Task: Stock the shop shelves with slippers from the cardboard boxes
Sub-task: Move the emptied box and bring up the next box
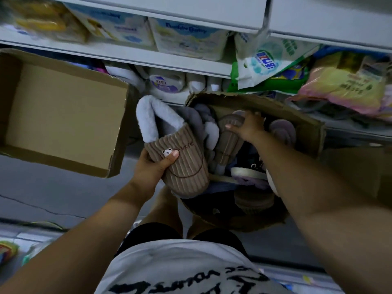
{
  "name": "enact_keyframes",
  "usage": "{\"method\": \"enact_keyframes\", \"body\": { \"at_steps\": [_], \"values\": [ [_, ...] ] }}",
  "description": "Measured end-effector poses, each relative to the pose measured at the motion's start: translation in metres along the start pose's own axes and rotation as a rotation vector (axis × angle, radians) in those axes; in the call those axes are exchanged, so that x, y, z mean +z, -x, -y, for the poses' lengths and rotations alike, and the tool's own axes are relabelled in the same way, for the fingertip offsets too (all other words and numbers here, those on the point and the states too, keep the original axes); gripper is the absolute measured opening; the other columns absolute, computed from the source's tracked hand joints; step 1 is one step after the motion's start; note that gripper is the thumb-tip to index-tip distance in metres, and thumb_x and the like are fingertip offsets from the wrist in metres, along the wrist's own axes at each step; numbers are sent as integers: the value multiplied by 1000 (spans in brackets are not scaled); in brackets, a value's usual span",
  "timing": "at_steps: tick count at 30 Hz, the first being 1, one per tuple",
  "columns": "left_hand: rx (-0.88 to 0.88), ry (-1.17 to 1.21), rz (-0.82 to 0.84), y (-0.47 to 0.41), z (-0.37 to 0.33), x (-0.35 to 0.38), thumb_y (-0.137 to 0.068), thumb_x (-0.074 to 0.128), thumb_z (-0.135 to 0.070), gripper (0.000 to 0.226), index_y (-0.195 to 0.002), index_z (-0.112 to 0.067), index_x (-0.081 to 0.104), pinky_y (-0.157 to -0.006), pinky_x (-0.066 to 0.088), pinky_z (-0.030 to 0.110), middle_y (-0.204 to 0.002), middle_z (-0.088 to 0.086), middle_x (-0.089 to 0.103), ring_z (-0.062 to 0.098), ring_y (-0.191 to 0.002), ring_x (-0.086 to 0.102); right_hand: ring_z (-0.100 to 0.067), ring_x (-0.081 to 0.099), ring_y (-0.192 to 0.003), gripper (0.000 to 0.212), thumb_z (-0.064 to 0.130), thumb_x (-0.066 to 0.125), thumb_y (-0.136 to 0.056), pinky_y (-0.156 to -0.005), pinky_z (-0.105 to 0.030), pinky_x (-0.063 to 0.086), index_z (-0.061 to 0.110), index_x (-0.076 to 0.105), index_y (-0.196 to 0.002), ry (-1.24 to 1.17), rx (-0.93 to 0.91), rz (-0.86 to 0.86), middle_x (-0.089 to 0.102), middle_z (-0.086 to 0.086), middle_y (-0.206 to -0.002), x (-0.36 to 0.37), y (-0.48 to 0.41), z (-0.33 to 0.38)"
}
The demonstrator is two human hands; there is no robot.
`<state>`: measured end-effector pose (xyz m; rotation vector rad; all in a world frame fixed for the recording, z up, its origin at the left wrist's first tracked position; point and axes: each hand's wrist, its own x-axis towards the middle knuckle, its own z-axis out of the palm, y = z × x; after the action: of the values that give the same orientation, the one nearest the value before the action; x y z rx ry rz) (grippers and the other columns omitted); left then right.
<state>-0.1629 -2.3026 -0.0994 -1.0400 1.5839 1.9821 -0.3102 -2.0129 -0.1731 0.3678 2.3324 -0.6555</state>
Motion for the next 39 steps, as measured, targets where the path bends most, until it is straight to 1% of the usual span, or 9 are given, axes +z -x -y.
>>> {"method": "enact_keyframes", "body": {
  "at_steps": [5, 10, 17, 21, 24, 28, 31, 36, 39],
  "values": [
    [35, 23, 53, 4, -3, 5, -61, 97, -42, 93, -141, -18, 55, -106, 50, 51, -133, 4, 68, 24, -122, 65, -35, 59, -109, 57, 47, 79, -84, -79, -35, 42, 6, 56, -118, -32, -5, -49, 61, -16, -118, -21, 45, -16],
    [80, 3, 82, 9, -14, 12, -56, 99, -45, 98, -140, -19, 56, -106, 50, 50, -132, 3, 68, 23, -121, 66, -30, 59, -91, 47, 46, 82, -80, -69, -36, 39, 18, 47, -92, -204, -14, -292, 54, 1, -84, -23, 117, -33],
    [86, -126, 175, 23, -38, 20, -81, 85, -27, 56, -131, -15, 64, -102, 54, 44, -122, 2, 73, 19, -112, 71, -19, 57, -88, 44, 41, 80, -85, -68, -26, 35, 13, 49, -97, -610, 190, -720, 57, 0, -93, -43, 226, -38],
    [57, -223, 320, 29, -48, 28, -72, 92, -37, 69, -131, -15, 65, -105, 51, 48, -122, 6, 73, 24, -113, 70, -20, 62, -114, 59, 41, 77, -87, -95, -35, 53, 17, 46, -131, -1040, 340, -934, 60, -2, -125, -16, 262, -44],
    [72, -295, 401, 42, -52, 43, -77, 88, -34, 61, -131, -15, 66, -103, 53, 44, -120, 4, 74, 21, -111, 71, -25, 55, -126, 71, 34, 70, -95, -95, -48, 58, 37, 29, -153, -1528, 453, -840, 46, 1, -147, 7, 296, -37],
    [133, -373, 456, 68, -56, 71, -70, 91, -49, 72, -131, -19, 65, -103, 53, 43, -119, -1, 75, 20, -109, 72, -25, 59, -122, 71, 25, 68, -96, -92, -52, 58, 30, 31, -156, -1950, 270, -618, 47, -3, -150, 33, 330, -20],
    [194, -374, 432, 90, -52, 91, -51, 94, -64, 95, -130, -20, 65, -102, 54, 43, -116, -4, 76, 18, -107, 72, -23, 62, -119, 71, 20, 76, -85, -92, -52, 58, 24, 39, -146, -1958, 149, -577, 51, -5, -145, 37, 347, -24],
    [165, -224, 484, 144, -31, 116, -62, 95, -39, 93, -139, -9, 53, -99, 56, 43, -122, 5, 73, 21, -109, 72, -20, 60, -123, 67, 21, 82, -79, -86, -42, 60, 30, 41, -131, -1760, 2, -612, 46, -6, -148, 22, 389, -72],
    [136, -184, 545, 183, -4, 136, -78, 85, -21, 64, -133, -19, 52, -82, 61, 39, -118, 1, 75, 20, -106, 73, -14, 57, -126, 71, 23, 83, -83, -95, -44, 58, 36, 36, -135, -1615, -52, -695, 43, 0, -150, 22, 415, -112]
  ]
}}
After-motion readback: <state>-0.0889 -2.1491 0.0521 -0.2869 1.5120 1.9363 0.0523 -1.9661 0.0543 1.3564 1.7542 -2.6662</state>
